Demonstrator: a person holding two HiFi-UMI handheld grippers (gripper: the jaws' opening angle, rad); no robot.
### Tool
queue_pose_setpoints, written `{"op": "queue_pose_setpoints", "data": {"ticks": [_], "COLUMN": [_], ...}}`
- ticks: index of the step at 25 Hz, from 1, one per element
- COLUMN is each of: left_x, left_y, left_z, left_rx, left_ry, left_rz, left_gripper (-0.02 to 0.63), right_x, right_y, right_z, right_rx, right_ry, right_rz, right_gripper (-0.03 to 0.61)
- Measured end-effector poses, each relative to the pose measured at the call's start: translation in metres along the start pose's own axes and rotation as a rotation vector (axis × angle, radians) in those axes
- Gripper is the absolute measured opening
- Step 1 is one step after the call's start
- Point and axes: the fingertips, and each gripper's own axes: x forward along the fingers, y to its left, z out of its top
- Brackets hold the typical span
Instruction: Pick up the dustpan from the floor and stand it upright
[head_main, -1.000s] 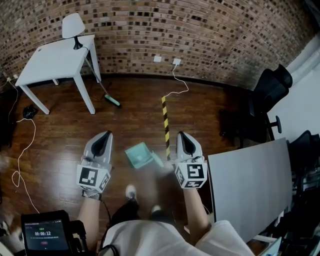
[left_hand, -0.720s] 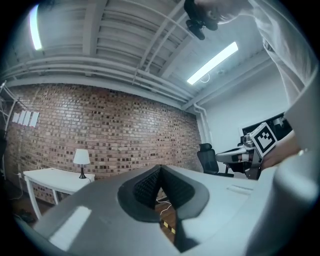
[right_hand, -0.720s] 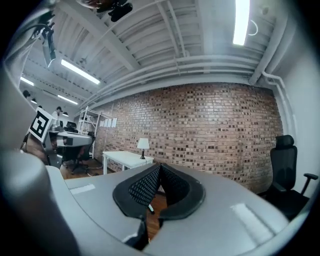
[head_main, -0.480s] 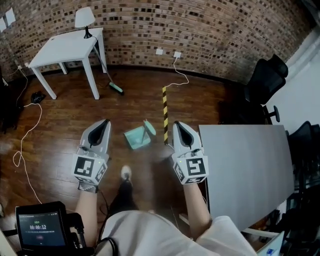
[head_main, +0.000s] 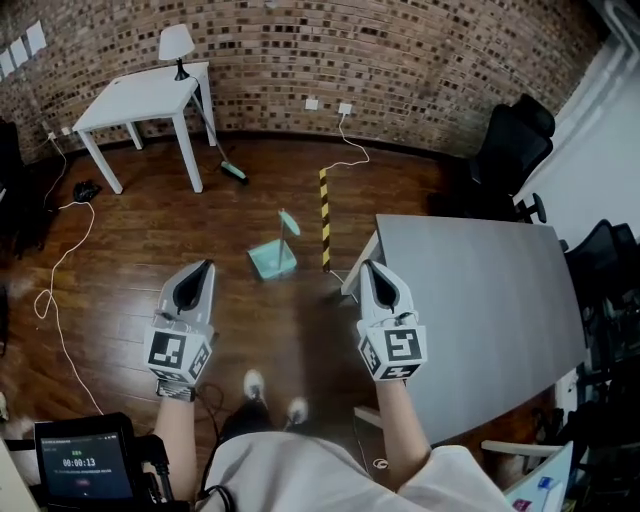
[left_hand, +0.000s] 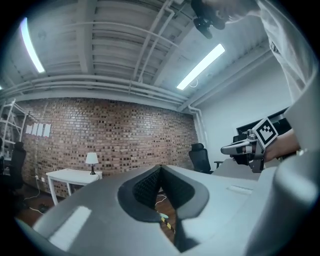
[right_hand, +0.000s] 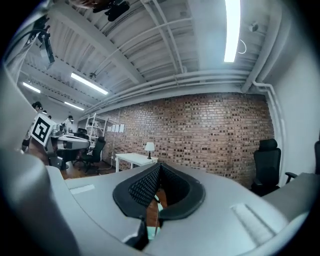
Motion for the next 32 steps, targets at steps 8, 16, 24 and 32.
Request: {"op": "queue_pose_setpoints", "data": {"ticks": [8, 16, 24, 32], "left_x": [-0.004, 0.0, 0.001, 0.001], "left_y": [-0.007, -0.007, -0.016, -0.017], "left_z": [-0.005, -0.004, -0.007, -0.006], "left_rx": [0.02, 0.03, 0.022, 0.011], "left_ry": [0.004, -0.008, -0.015, -0.006], "left_rz": [-0.033, -0.068, -0.079, -0.083], "left_gripper": [0.002, 0.002, 0.002, 0.002], "right_x": [-0.005, 0.0, -0.005, -0.003], "right_y": [0.008, 0.022, 0.021, 0.022], "right_z": [-0.003, -0.001, 0.0, 0.003], "right_rx": [0.012, 0.004, -0.068, -0.054], "right_ry": [-0.018, -0.024, -0.022, -0.009], "right_rz": [-0.006, -0.013, -0.03, -0.022], "right_gripper": [0.014, 0.014, 0.012, 0.012]}}
